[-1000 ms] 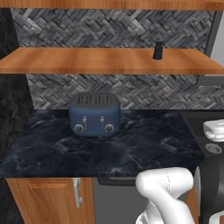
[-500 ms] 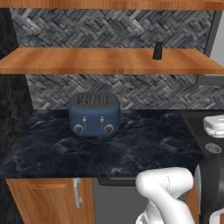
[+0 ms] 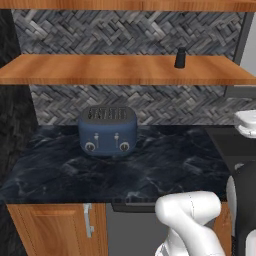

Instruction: Collect the paprika, ketchup, and shaker from the cabinet and place them next to the stove.

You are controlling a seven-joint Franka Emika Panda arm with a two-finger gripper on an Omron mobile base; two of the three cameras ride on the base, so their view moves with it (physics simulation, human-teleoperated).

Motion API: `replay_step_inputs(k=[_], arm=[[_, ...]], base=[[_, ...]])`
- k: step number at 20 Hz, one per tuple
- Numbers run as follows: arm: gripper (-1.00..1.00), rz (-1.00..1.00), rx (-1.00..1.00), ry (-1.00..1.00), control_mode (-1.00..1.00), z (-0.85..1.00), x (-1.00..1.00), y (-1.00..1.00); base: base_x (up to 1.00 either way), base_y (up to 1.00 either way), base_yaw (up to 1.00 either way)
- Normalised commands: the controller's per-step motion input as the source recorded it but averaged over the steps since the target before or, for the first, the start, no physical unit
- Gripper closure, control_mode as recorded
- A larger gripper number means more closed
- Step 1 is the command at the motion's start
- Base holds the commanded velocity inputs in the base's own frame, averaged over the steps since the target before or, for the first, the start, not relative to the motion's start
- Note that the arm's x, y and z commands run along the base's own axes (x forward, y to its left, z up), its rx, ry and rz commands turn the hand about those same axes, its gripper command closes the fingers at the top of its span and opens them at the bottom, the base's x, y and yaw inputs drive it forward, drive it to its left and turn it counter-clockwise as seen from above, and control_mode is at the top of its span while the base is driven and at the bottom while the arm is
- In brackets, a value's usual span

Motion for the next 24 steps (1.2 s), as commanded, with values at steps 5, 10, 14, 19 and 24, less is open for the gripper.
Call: replay_step_inputs(k=[5, 10, 14, 19, 24], arm=[[-1.0, 0.14, 0.0, 0.07, -1.0, 0.25, 0.15, 0.65], [-1.0, 0.15, 0.03, 0.06, -1.0, 0.01, 0.32, 0.36], [-1.0, 0.13, 0.19, 0.01, -1.0, 0.0, 0.54, 0.0], [-1.0, 0.1, 0.18, -0.02, -1.0, -0.11, 0.43, -0.1], [-1.0, 0.08, 0.11, -0.05, -1.0, -0.14, 0.24, -0.05]], base=[[0.0, 0.0, 0.0], [0.0, 0.0, 0.0], [0.0, 0.0, 0.0], [0.0, 0.0, 0.0], [0.0, 0.0, 0.0]])
